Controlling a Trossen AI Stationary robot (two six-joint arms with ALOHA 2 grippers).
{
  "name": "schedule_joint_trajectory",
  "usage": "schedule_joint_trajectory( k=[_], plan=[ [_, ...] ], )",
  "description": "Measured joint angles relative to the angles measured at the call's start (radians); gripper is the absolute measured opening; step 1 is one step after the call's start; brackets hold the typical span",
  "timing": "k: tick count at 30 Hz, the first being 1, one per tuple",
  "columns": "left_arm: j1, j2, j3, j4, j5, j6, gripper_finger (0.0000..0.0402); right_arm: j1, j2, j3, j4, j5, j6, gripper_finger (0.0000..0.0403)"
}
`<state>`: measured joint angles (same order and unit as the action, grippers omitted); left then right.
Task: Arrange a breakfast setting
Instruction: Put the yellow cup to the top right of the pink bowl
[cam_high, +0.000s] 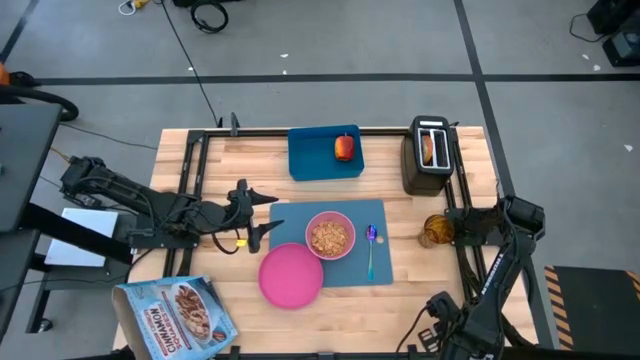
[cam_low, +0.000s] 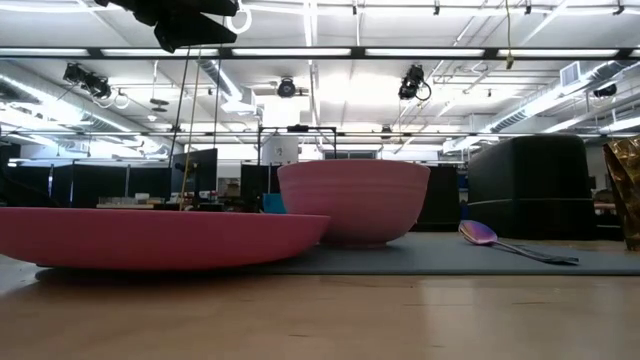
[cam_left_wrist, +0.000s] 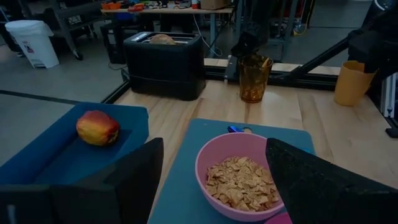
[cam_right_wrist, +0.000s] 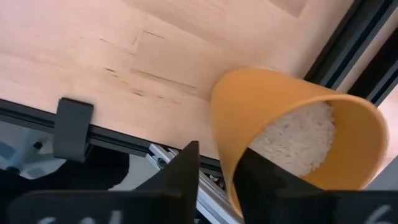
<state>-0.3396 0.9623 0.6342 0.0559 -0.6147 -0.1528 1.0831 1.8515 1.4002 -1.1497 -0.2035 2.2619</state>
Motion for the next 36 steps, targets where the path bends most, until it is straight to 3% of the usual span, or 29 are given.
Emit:
schedule_joint_trajectory(
  k=[7, 13, 17, 26, 36],
  plan=[
    [0.000, 0.000, 0.000, 0.000, 0.000, 0.000, 0.0290, -0.008, 0.000, 0.000, -0.006, 0.003, -0.051, 0.0014],
    [0.000, 0.000, 0.000, -0.001, 0.000, 0.004, 0.0290, -0.036, 0.000, 0.038, -0.054, -0.003, -0.132, 0.0019],
    [0.003, 0.000, 0.000, -0.001, 0.000, 0.005, 0.0290, -0.096, 0.001, 0.101, -0.116, 0.001, -0.291, 0.0012],
    [0.026, 0.000, 0.000, -0.001, 0.000, 0.008, 0.0290, -0.307, 0.001, 0.215, -0.191, 0.112, -0.894, 0.0012],
    [0.042, 0.000, 0.000, -0.005, 0.021, 0.009, 0.0290, -0.567, 0.000, 0.307, -0.430, 0.421, -1.681, 0.0012]
  ],
)
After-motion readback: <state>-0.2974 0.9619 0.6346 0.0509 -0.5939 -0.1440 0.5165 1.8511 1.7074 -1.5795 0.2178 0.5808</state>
